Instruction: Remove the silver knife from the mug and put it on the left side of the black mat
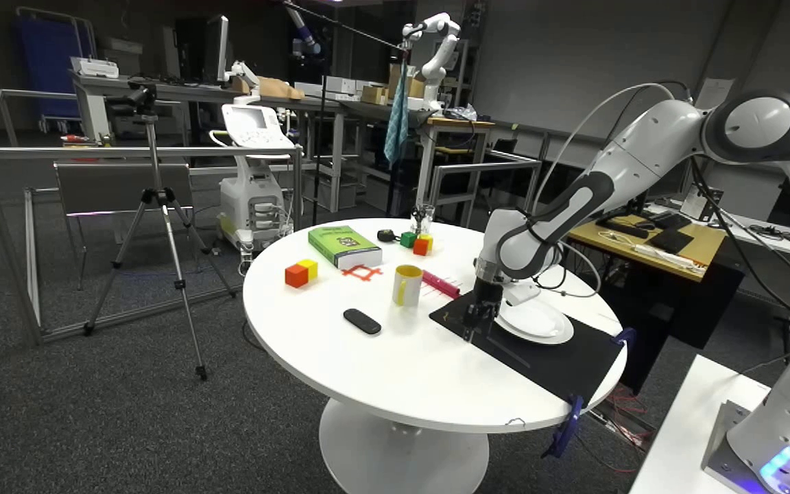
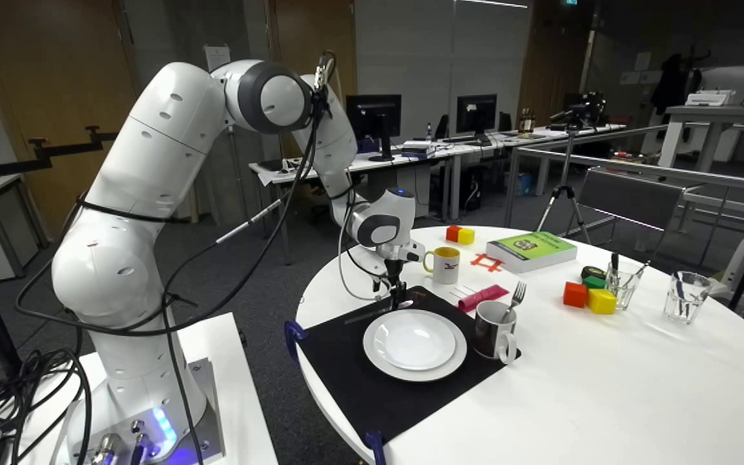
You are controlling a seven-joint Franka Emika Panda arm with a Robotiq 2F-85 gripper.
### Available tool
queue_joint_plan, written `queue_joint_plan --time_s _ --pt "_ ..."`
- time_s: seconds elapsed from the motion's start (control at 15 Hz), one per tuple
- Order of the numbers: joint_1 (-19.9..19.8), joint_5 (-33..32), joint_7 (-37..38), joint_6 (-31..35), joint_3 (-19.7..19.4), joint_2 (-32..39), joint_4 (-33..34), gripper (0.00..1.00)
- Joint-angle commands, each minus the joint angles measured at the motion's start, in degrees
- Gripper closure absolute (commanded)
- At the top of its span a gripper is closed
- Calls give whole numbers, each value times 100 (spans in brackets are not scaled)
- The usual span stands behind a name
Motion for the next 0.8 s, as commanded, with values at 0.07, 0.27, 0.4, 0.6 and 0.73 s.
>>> queue_joint_plan --time_s 0.07,0.27,0.4,0.6,0.73 --pt "202 -214 128 70 -181 51 70 0" --pt "328 -344 210 65 -300 47 66 0" --pt "383 -402 234 74 -344 51 69 0" --pt "386 -384 200 67 -327 72 86 0" --pt "330 -323 141 65 -264 79 91 0"
